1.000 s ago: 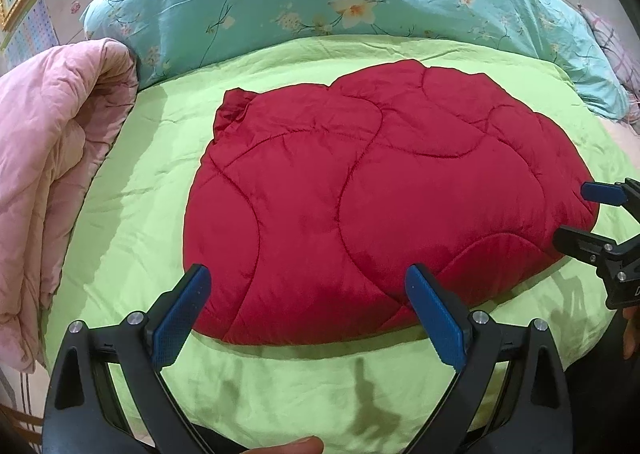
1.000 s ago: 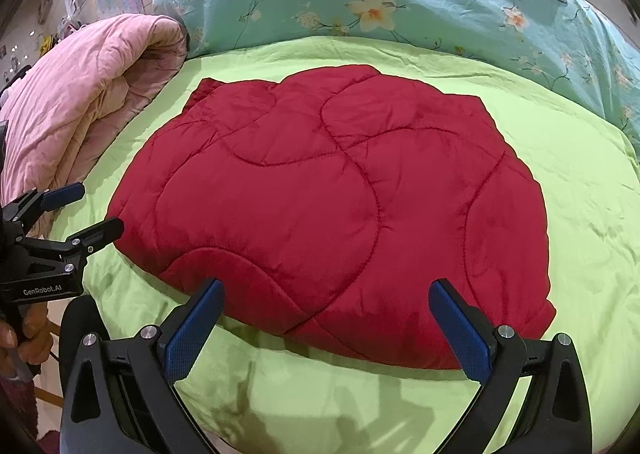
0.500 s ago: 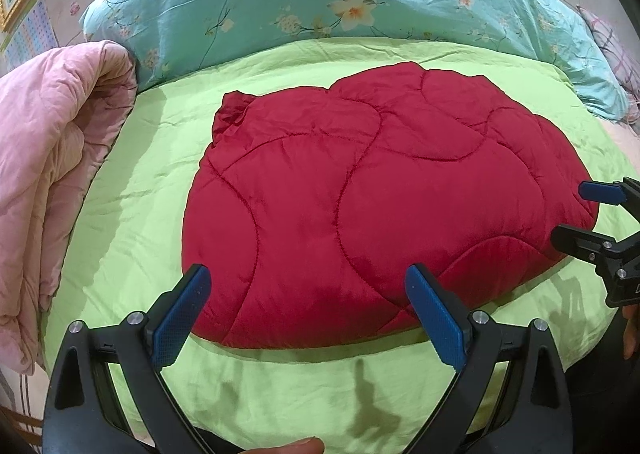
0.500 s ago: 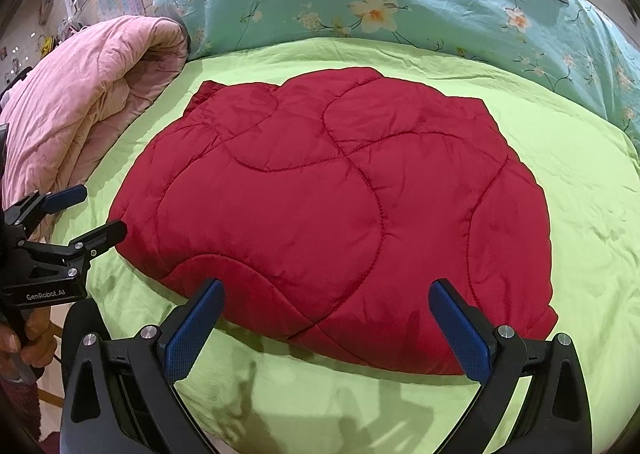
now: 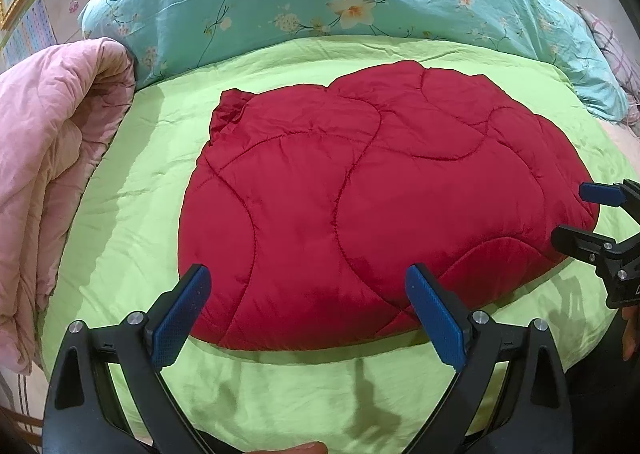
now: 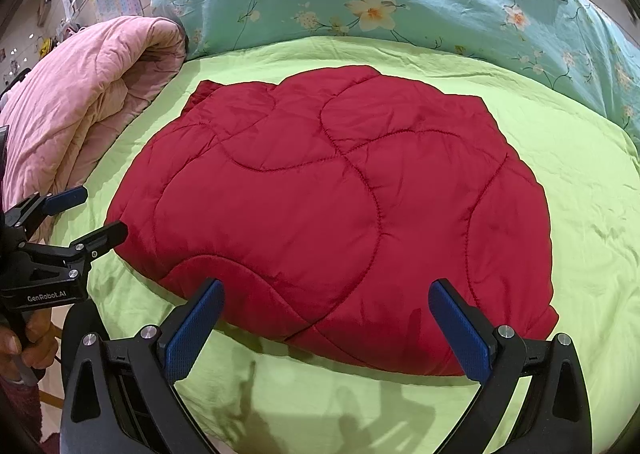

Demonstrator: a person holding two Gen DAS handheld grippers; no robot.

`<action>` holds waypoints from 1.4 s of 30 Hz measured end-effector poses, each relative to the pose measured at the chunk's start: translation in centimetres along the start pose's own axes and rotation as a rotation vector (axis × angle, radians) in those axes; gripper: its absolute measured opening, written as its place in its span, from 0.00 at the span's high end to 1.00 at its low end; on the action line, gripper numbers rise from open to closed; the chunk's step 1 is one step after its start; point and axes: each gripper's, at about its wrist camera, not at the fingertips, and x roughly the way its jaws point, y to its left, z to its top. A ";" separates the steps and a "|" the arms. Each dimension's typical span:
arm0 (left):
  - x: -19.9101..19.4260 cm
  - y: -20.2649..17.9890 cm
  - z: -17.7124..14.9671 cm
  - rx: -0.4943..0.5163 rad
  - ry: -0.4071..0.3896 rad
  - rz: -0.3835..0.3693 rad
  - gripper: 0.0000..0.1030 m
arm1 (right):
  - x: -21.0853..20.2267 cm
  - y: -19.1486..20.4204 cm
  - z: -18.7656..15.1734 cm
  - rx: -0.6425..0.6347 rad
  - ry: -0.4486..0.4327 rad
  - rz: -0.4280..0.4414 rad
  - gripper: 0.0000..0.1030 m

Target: Fold large clothes

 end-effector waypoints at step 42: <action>-0.1 -0.5 0.4 -0.007 -0.001 -0.010 0.05 | 0.0 0.3 0.2 0.005 0.003 -0.005 0.01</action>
